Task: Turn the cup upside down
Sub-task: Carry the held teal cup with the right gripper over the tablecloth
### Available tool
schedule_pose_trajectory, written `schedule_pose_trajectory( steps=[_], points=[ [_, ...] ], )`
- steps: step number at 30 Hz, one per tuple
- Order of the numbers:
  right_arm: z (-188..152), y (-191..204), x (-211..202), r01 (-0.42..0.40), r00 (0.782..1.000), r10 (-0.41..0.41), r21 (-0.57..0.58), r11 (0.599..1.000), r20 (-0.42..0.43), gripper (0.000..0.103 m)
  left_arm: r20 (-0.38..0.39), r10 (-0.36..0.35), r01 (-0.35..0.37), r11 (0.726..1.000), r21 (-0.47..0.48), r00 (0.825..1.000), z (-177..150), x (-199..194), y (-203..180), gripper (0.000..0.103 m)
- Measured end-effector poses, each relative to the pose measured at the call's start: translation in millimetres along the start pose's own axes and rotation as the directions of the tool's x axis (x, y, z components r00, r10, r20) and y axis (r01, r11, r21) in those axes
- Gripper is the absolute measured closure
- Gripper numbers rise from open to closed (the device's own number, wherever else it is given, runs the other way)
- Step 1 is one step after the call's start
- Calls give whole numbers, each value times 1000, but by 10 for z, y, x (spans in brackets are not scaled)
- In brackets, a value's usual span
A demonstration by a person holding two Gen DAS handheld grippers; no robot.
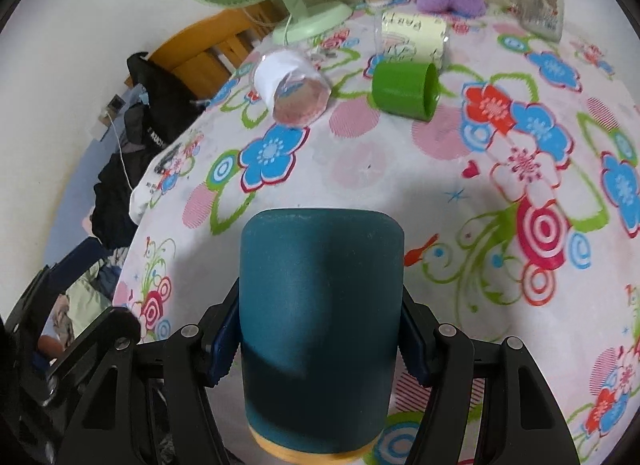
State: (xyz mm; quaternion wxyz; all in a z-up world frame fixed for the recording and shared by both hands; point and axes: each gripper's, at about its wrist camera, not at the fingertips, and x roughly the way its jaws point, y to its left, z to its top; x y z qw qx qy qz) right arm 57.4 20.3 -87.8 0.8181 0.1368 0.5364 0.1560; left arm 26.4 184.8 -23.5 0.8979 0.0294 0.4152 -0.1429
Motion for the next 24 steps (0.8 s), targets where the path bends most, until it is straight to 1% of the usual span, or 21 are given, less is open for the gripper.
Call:
schedule_pose_trajectory(
  steps=[1,2,3,6,13,20,24],
  points=[
    [-3,-4,12,-2,1000,2,5,1000,-11,34,1,-1,1,1000,1,1000,-4,-6,-1,0],
    [5,-13,32,-5,1000,6,15,1000,-27,33,4,14,-14,1000,2,1000,-1,-7,-5,0],
    [11,-22,27,-10,1000,10,22,1000,-27,32,5,21,-21,1000,5,1000,-1,0,-8,0],
    [38,-64,-41,-6,1000,6,32,999,-3,30,-5,-1,1,1000,-4,1000,13,24,4,0],
    [89,-195,-265,9,998,-12,51,999,58,28,-10,-17,17,1000,9,1000,31,36,-56,0],
    [10,-320,-428,2,996,-8,63,998,90,27,-22,-31,31,999,14,999,84,97,-128,0],
    [-62,-352,-577,30,991,-36,51,998,126,27,-43,-45,45,999,3,998,156,167,-154,0]
  ],
)
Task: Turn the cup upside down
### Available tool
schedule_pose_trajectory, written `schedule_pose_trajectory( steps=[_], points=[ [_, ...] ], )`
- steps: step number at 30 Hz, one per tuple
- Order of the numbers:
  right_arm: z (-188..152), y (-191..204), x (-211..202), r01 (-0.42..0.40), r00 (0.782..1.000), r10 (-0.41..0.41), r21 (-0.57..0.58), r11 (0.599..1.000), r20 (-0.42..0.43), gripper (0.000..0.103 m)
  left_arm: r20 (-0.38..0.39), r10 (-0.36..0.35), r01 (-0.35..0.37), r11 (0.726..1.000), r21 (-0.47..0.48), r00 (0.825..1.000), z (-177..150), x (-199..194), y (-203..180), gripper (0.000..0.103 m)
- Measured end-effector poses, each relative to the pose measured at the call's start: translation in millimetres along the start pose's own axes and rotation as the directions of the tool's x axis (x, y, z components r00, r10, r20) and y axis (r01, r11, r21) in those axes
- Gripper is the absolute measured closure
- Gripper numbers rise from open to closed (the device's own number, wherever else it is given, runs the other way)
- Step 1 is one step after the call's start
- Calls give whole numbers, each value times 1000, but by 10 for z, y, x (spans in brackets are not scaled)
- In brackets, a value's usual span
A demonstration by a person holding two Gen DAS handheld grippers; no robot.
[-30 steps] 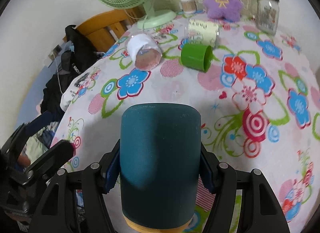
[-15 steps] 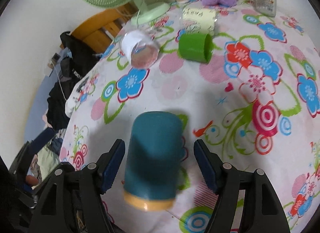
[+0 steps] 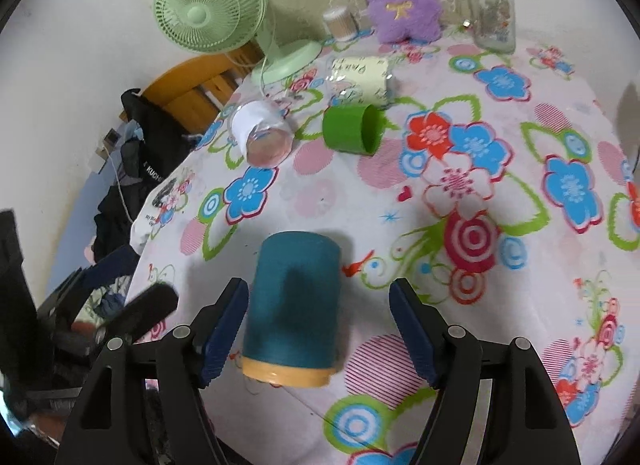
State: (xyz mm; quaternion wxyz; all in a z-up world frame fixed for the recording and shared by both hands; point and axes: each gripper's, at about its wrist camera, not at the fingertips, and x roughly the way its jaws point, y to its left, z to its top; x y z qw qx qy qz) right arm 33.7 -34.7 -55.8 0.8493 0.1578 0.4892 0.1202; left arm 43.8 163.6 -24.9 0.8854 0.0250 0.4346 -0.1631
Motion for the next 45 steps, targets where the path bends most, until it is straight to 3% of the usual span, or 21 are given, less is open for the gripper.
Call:
schedule_pose_trajectory(
  steps=[5,19,25,28,33,45],
  points=[
    [-31,-151,-127,47,998,-47,13,999,33,26,-33,-39,38,999,-22,999,118,147,-98,0],
    [-172,-569,-65,40,999,-41,67,997,15,25,-153,-7,17,998,61,988,110,704,-516,0],
    [-213,-652,-40,29,1000,-29,76,997,7,25,-202,-4,11,999,32,979,63,911,-538,1],
    [-218,-702,-53,30,999,-32,89,996,13,25,-198,-14,16,1000,6,980,41,943,-516,14],
    [-219,-748,-50,15,1000,-17,105,994,15,25,-251,-59,49,998,-46,966,-2,1047,-453,28],
    [-244,-725,-50,13,1000,-15,103,995,18,25,-179,-84,68,993,-95,980,110,801,-318,33]
  ],
)
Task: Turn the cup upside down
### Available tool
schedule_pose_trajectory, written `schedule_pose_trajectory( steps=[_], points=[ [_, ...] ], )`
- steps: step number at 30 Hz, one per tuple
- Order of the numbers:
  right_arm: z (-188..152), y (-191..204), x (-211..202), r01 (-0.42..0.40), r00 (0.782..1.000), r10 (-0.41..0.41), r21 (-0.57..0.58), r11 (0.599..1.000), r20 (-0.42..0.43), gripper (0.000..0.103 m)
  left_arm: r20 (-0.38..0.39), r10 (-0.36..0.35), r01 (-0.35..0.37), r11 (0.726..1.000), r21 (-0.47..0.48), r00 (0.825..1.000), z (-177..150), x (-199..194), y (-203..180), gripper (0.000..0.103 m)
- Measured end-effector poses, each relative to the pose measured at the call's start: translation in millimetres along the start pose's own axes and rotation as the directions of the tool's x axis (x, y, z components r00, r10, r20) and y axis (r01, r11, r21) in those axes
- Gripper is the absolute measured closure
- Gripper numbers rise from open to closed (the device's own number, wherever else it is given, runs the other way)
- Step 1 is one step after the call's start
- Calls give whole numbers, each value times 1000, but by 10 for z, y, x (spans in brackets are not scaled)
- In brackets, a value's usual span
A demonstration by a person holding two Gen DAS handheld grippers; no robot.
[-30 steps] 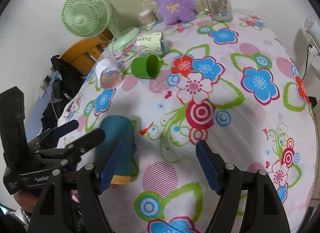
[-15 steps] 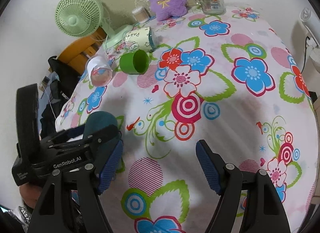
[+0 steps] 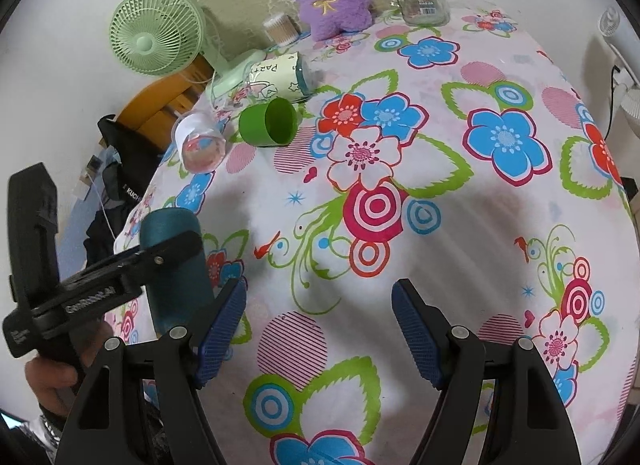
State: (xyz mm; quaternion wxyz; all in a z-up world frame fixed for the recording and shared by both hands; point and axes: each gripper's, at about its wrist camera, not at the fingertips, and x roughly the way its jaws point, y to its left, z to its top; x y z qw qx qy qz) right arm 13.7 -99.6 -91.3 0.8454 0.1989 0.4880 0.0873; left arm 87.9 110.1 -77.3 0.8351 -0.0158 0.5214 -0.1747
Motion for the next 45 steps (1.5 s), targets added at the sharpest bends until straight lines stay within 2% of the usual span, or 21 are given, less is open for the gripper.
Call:
schedule_pose_trajectory(
  steps=[16,28,32,45],
  points=[
    [4,123,-1,4,1000,-4,-35,999,2,25,157,13,-23,998,59,988,37,-529,-139,35],
    [7,215,-16,-1,1000,2,-62,998,8,25,268,22,-46,996,83,963,55,-925,-209,35],
    [6,238,-21,-4,1000,5,-68,998,10,25,308,44,-75,993,90,951,31,-1032,-240,35],
    [-8,281,-12,-12,1000,13,-82,997,9,25,327,49,-83,992,92,944,-22,-1154,-241,36]
  ],
)
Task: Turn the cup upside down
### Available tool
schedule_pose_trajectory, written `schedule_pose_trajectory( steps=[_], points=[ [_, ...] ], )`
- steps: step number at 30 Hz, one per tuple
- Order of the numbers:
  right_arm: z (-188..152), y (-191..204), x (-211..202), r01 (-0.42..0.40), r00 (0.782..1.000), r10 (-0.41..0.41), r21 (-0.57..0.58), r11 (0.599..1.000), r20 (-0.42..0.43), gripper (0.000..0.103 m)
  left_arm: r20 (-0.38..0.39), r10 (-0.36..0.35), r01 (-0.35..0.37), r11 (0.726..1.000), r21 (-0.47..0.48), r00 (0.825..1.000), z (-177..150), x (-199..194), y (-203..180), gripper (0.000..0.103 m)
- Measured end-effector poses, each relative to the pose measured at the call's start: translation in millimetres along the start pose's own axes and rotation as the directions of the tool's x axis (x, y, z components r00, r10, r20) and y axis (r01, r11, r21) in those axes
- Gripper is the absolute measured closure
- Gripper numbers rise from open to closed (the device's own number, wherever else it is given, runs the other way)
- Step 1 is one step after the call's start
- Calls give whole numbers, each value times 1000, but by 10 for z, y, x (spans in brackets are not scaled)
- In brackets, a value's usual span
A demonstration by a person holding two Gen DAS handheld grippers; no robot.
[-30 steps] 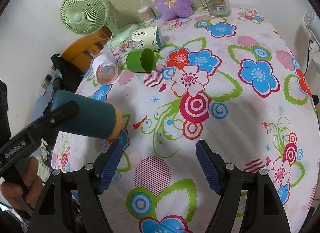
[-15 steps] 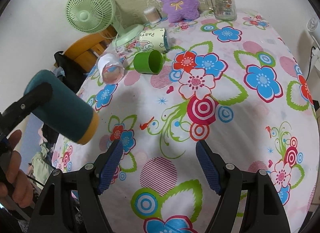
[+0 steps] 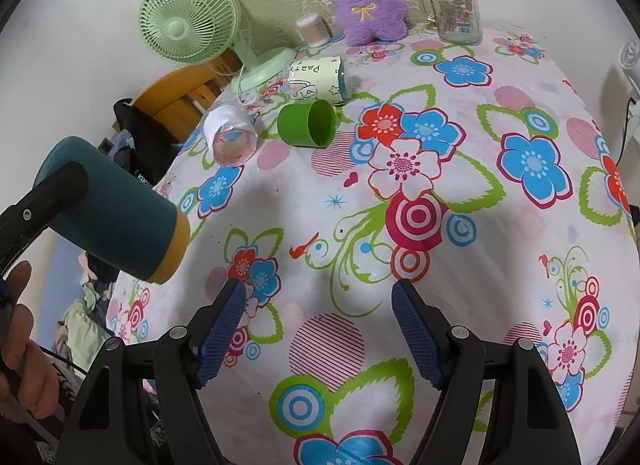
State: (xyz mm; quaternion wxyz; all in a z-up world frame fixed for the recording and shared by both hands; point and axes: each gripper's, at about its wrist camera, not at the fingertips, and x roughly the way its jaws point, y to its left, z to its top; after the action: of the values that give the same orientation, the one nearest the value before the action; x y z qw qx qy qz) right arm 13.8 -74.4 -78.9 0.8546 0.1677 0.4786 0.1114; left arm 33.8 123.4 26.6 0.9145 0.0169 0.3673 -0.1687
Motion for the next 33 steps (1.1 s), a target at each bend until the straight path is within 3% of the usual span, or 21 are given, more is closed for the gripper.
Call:
schedule_pose_trajectory(
  steps=[11,18,19,33],
  points=[
    [-21,-10,16,7,1000,-7,6,1000,-6,25,-52,-15,16,1000,10,999,-166,112,-73,36],
    [-44,35,52,23,1000,-24,-13,1000,-13,25,-85,10,-10,1000,4,996,-240,293,-62,35],
    [-46,46,55,25,1000,-25,-18,1000,-13,25,-92,7,-8,1000,-2,996,-241,314,-45,32],
    [-29,59,103,27,999,-28,-22,999,-25,25,-91,5,-5,1000,1,996,-243,309,-31,28]
  ],
)
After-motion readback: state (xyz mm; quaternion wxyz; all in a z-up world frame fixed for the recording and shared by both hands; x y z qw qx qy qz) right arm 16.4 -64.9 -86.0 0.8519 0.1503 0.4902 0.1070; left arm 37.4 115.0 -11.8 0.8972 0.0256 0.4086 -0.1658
